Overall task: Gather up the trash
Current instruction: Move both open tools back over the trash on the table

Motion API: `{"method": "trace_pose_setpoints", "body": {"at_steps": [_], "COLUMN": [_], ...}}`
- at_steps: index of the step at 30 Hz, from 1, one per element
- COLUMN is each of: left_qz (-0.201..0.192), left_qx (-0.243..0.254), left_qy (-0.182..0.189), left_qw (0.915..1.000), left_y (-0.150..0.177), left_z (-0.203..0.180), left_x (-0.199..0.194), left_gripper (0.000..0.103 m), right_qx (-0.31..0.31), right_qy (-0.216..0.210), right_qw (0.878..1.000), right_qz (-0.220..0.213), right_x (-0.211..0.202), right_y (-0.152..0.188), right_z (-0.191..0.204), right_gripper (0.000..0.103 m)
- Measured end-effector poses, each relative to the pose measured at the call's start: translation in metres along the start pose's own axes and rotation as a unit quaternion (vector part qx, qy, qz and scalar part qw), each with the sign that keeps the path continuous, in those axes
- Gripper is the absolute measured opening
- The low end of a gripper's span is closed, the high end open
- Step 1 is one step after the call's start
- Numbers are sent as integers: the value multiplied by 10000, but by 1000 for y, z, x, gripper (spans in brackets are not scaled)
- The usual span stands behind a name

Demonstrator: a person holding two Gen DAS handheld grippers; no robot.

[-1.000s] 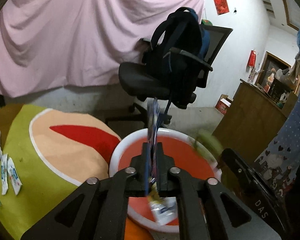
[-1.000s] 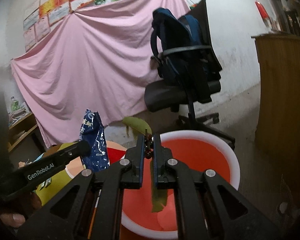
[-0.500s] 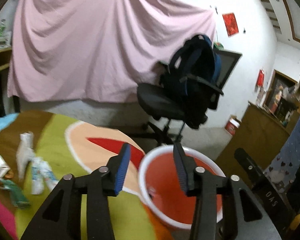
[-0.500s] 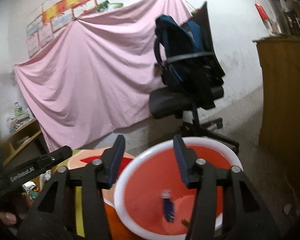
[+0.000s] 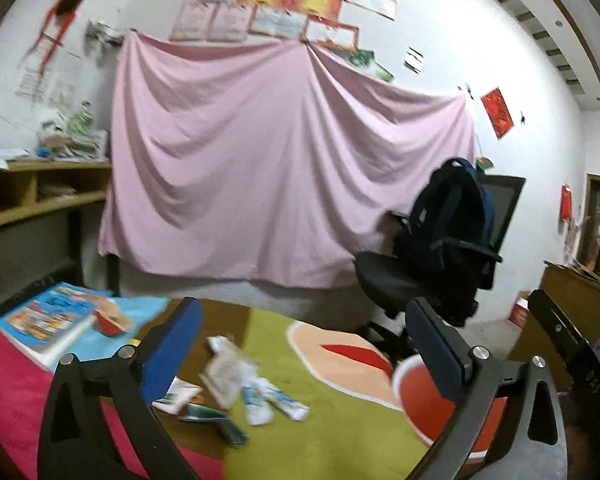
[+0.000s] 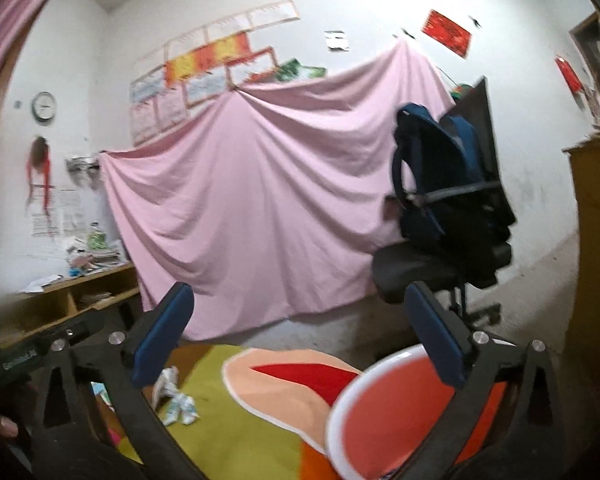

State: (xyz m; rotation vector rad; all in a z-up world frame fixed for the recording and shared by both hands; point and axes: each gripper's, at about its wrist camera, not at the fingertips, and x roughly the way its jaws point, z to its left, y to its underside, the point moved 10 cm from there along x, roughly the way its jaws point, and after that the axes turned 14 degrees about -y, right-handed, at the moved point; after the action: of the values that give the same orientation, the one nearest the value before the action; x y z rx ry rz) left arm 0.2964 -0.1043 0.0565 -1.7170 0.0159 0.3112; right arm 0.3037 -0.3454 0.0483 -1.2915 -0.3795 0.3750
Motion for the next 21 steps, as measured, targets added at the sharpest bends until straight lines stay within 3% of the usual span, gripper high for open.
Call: {"method": "trace_pose_setpoints", "body": {"at_steps": [12, 21], "left_qz": [-445, -212], "left_qx": [56, 279], "left_qy": [-609, -867], "left_qw": [9971, 9956], "left_y": [8, 37], "left_z": [78, 108], "left_x": [-23, -8], "left_gripper": [101, 101], "right_qx": [-723, -1131], "right_qy": [-627, -872], "right_qw": [9950, 9893], "right_qz": [-282, 313], "right_x": [19, 54], "right_y": [7, 46], "right_z": [89, 127], "right_gripper": [103, 103]}}
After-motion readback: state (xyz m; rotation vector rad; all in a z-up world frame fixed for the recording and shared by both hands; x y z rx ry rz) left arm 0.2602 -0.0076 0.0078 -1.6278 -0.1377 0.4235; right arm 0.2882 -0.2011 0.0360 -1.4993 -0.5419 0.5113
